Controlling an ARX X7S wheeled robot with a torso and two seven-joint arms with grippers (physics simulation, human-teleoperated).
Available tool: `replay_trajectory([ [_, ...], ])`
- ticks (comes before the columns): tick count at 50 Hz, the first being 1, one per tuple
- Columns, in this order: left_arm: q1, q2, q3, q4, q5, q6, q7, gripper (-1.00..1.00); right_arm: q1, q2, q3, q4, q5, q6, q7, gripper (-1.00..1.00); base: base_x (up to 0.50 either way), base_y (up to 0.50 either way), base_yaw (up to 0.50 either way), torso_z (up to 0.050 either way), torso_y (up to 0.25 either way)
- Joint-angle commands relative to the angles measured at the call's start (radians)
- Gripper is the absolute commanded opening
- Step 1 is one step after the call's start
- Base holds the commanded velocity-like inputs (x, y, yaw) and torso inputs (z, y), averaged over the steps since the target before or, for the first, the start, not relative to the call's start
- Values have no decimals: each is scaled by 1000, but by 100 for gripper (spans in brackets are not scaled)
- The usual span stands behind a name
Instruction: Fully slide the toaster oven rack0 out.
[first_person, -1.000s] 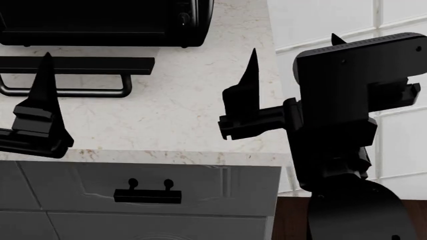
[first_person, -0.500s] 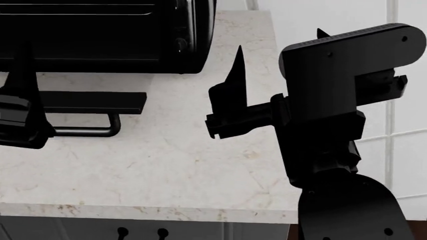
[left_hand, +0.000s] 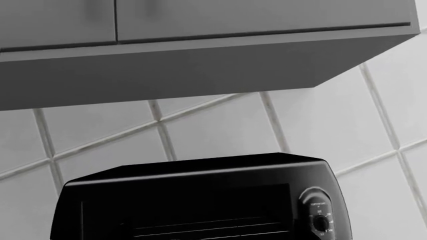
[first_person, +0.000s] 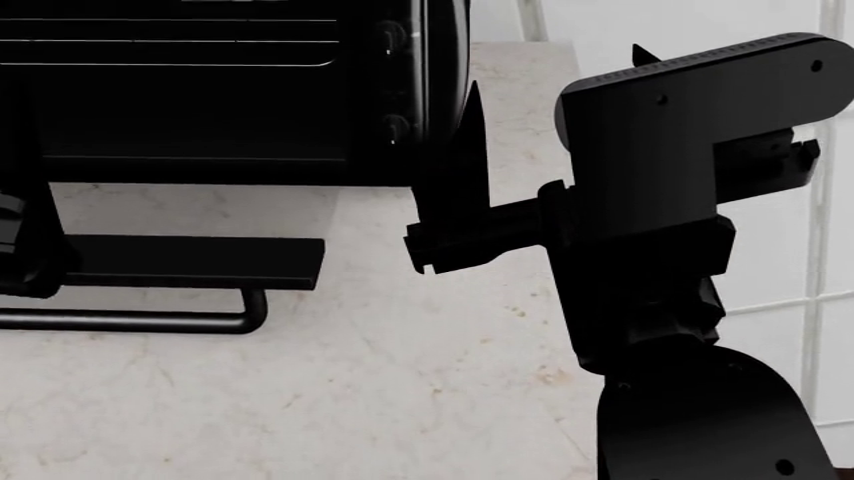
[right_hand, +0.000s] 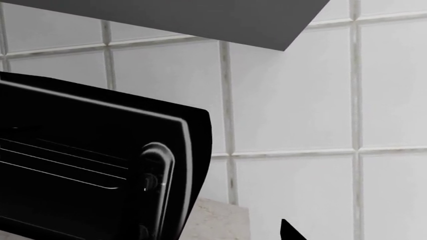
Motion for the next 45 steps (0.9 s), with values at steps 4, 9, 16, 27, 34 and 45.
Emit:
replay_trajectory([
  [4, -3, -11, -18, 17, -33, -10, -17, 100, 8, 4, 3, -17, 11, 16, 4, 100, 262, 0, 0, 0, 0],
  [9, -7, -16, -24, 20, -45, -18, -25, 100, 10, 7, -2, -23, 15, 18, 4, 100, 158, 0, 0, 0, 3],
  [16, 9, -36, -1, 0, -45, 7, -40, 100, 11, 10, -3, -27, 18, 19, 7, 100, 0, 0, 0, 0, 0],
  [27, -84, -208, 231, -122, 40, 54, -45, 100, 6, 25, -9, 13, 17, -23, 6, 100, 0, 0, 0, 0, 0],
  [34, -136, -284, 388, -213, 94, 96, -42, 100, 7, 32, -9, 21, 20, -31, 6, 100, 0, 0, 0, 0, 0],
  [45, -335, -396, 744, -388, 215, 118, 30, 100, 14, 39, -7, 24, 25, -31, 8, 100, 0, 0, 0, 0, 0],
])
